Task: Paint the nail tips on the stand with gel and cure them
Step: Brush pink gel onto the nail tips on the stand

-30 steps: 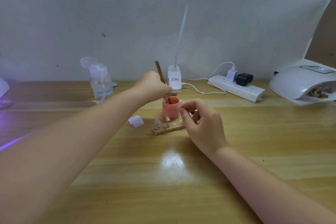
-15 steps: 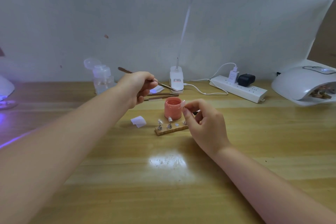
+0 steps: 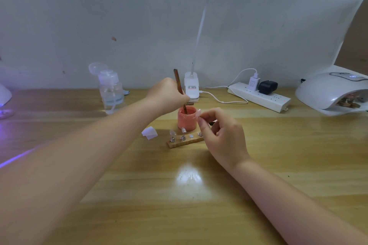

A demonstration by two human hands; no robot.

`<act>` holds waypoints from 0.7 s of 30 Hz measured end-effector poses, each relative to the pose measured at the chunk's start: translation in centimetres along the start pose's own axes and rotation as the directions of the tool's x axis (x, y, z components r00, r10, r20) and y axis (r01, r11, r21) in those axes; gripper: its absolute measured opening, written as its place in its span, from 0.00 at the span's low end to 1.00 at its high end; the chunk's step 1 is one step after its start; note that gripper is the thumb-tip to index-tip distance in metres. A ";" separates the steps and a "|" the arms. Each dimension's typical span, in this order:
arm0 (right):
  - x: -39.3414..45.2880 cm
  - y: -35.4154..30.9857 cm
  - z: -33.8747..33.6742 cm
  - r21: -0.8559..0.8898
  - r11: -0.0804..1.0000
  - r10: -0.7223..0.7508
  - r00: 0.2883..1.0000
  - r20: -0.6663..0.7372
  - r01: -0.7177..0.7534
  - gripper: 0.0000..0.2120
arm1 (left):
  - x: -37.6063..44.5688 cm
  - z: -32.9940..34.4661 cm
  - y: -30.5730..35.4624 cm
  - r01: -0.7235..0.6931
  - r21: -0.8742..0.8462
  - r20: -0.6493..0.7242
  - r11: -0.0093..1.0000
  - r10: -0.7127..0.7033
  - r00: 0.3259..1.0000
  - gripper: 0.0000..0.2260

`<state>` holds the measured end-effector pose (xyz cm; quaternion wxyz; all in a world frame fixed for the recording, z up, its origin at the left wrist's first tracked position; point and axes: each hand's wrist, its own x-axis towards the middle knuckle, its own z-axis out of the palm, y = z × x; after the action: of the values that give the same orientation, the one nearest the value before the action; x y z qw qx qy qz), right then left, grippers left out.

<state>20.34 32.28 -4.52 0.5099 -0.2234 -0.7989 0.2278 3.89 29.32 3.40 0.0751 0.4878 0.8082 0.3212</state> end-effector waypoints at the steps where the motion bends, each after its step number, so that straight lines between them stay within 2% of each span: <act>1: 0.0 0.0 0.0 0.000 1.000 -0.002 1.000 0.000 0.002 0.01 | 0.0 0.1 0.0 -0.005 0.007 0.015 1.000 0.005 1.000 0.12; 4: 0.1 0.0 -0.1 -0.001 1.000 -0.002 1.000 -0.004 0.002 0.01 | 0.0 0.4 -0.1 -0.003 -0.020 0.017 1.000 0.003 1.000 0.12; 9: 0.0 0.0 0.0 -0.003 1.000 -0.001 1.000 0.007 0.001 0.01 | 0.1 -0.1 -0.5 0.078 -0.176 0.013 0.981 -0.076 0.997 0.08; 13: 0.0 0.0 0.1 -0.005 1.000 0.004 1.000 0.012 -0.004 0.01 | -0.2 -0.2 -0.6 0.060 -0.074 0.060 0.995 -0.056 0.997 0.07; 15: -0.1 0.0 0.1 -0.008 1.000 0.000 1.000 0.012 0.000 0.02 | -0.1 -0.2 -0.7 0.063 -0.093 0.038 0.994 -0.060 0.997 0.08; 18: -0.1 0.0 0.1 -0.017 1.000 -0.009 1.000 0.010 0.009 0.02 | 0.2 -0.6 -0.8 0.092 -0.196 -0.051 0.976 -0.104 0.993 0.09; 21: 0.0 0.0 0.1 -0.022 1.000 -0.005 1.000 0.013 0.005 0.02 | 0.1 -1.5 -1.2 0.152 -0.410 -0.096 0.899 -0.208 0.973 0.07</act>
<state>20.26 32.29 -4.61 0.5026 -0.2255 -0.8053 0.2190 2.31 28.35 3.85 0.1465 0.3617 0.7705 0.5040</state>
